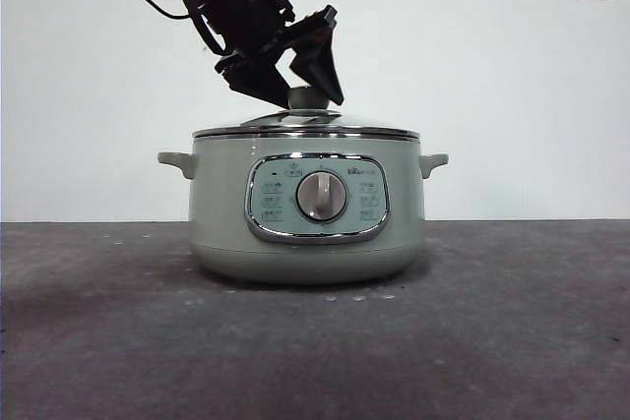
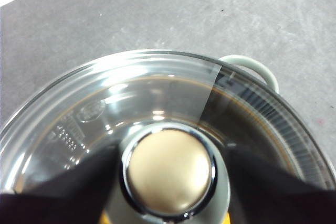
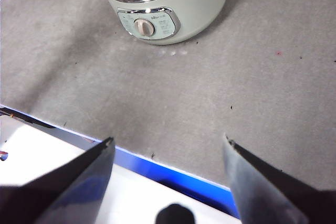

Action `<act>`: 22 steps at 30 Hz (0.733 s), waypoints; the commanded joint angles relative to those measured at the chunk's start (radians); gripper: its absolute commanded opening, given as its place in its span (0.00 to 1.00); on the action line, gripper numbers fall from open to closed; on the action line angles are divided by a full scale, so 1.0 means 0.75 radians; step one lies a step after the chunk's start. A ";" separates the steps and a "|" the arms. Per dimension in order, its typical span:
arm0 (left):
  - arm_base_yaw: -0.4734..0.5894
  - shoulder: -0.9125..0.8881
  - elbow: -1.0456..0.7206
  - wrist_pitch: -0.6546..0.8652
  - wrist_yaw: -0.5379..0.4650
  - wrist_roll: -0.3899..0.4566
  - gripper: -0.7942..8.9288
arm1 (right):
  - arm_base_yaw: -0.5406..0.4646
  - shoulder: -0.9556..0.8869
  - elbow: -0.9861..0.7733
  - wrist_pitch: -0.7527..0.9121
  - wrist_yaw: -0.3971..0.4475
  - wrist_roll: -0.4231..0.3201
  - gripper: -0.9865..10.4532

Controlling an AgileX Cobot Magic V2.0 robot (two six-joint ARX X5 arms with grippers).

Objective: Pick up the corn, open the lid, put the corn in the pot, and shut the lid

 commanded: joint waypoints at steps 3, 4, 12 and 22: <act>0.002 0.002 0.043 -0.023 0.011 0.005 0.51 | 0.001 -0.007 -0.010 -0.035 0.012 -0.009 0.39; 0.002 -0.004 0.053 -0.040 0.011 0.005 0.51 | 0.001 -0.007 -0.010 -0.035 0.015 -0.010 0.39; 0.007 -0.149 0.139 -0.310 0.037 0.007 0.51 | 0.001 -0.007 -0.010 -0.034 0.056 -0.024 0.39; 0.018 -0.595 0.139 -0.708 0.085 0.005 0.50 | 0.001 -0.006 -0.010 -0.034 0.062 -0.059 0.39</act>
